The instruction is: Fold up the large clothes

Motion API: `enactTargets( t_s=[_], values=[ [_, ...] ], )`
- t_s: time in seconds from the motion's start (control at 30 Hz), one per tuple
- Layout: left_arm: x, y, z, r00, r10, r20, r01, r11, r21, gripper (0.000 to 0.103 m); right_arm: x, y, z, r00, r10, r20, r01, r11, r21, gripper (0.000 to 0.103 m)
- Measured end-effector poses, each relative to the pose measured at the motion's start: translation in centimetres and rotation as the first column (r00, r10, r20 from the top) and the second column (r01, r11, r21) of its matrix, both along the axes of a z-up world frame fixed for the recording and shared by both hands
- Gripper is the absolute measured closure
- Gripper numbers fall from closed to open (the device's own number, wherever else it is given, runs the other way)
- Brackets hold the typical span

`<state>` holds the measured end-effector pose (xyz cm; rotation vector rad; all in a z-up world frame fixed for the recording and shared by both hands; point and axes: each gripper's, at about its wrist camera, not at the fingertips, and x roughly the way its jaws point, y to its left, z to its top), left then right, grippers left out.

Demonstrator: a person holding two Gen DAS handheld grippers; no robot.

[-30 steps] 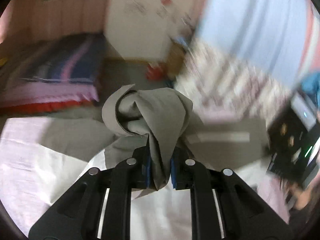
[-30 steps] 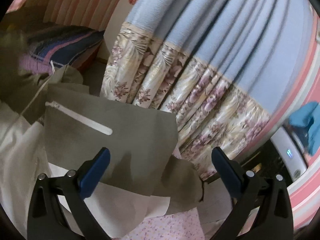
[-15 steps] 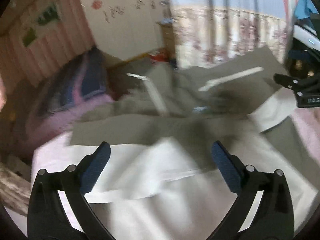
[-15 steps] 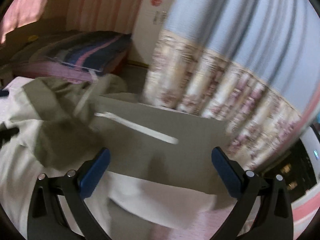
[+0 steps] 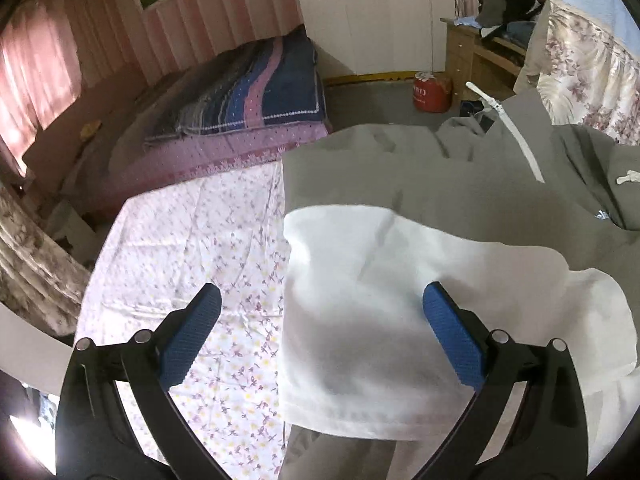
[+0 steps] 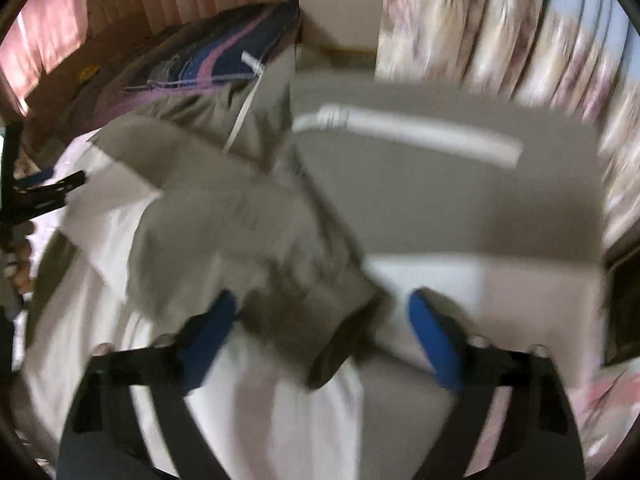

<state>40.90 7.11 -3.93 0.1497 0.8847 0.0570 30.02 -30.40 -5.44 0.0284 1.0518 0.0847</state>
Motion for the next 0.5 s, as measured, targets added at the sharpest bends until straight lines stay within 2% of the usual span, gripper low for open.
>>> enactTargets(
  t_s=[0.03,0.07,0.1,0.13,0.17,0.2,0.27,0.3,0.37,0.4,0.47,0.5],
  values=[
    [0.4,-0.2,-0.4,1.000,0.001,-0.005,-0.001,1.000,-0.015,0.003,0.2,0.2,-1.4,0.998,0.022,-0.053,-0.018,0.997,0.073,0.045],
    [0.7,-0.1,-0.6,1.000,0.001,-0.013,-0.002,0.999,-0.041,0.003,0.5,0.4,-2.2,0.996,0.039,-0.079,-0.030,0.994,0.106,0.071],
    [0.9,0.0,-0.8,1.000,0.004,-0.018,-0.005,0.998,-0.059,0.003,1.1,1.1,-3.4,0.993,0.067,-0.097,-0.054,0.991,0.126,0.077],
    [0.9,0.2,-0.7,1.000,0.012,-0.016,-0.013,0.997,-0.074,0.003,1.4,2.0,-3.6,0.994,0.079,-0.079,-0.072,0.993,0.092,0.087],
    [0.8,0.4,-0.4,1.000,0.018,-0.006,-0.018,0.996,-0.086,0.003,2.0,2.8,-3.5,0.994,0.095,-0.053,-0.093,0.995,0.038,0.090],
    [0.6,0.4,-0.3,1.000,0.021,0.002,-0.021,0.996,-0.092,0.003,2.9,4.1,-2.9,0.994,0.109,0.000,-0.109,0.992,-0.061,0.091],
    [0.0,1.0,0.5,0.999,0.038,0.029,-0.035,0.994,-0.103,0.003,4.4,5.4,-1.0,0.987,0.114,0.109,-0.089,0.972,-0.217,0.092],
    [-0.3,1.1,1.0,0.998,0.042,0.041,-0.038,0.994,-0.107,0.003,5.1,6.1,0.3,0.976,0.129,0.175,-0.063,0.938,-0.340,0.092],
    [-0.4,1.1,1.5,0.998,0.044,0.047,-0.038,0.993,-0.110,0.003,6.6,6.2,1.2,0.965,0.144,0.218,-0.011,0.856,-0.517,0.092],
    [-0.2,1.0,1.5,0.998,0.041,0.043,-0.036,0.993,-0.109,0.003,8.0,4.8,0.9,0.977,0.107,0.186,0.011,0.840,-0.543,0.092],
    [0.6,0.2,0.9,1.000,0.024,0.011,-0.023,0.994,-0.107,0.003,9.5,1.4,0.1,0.993,0.020,0.119,0.042,0.870,-0.492,0.092],
    [0.9,-0.2,0.6,1.000,0.011,0.000,-0.011,0.994,-0.110,0.003,9.7,-0.7,-0.8,0.995,-0.026,0.100,0.075,0.852,-0.518,0.092]
  ],
)
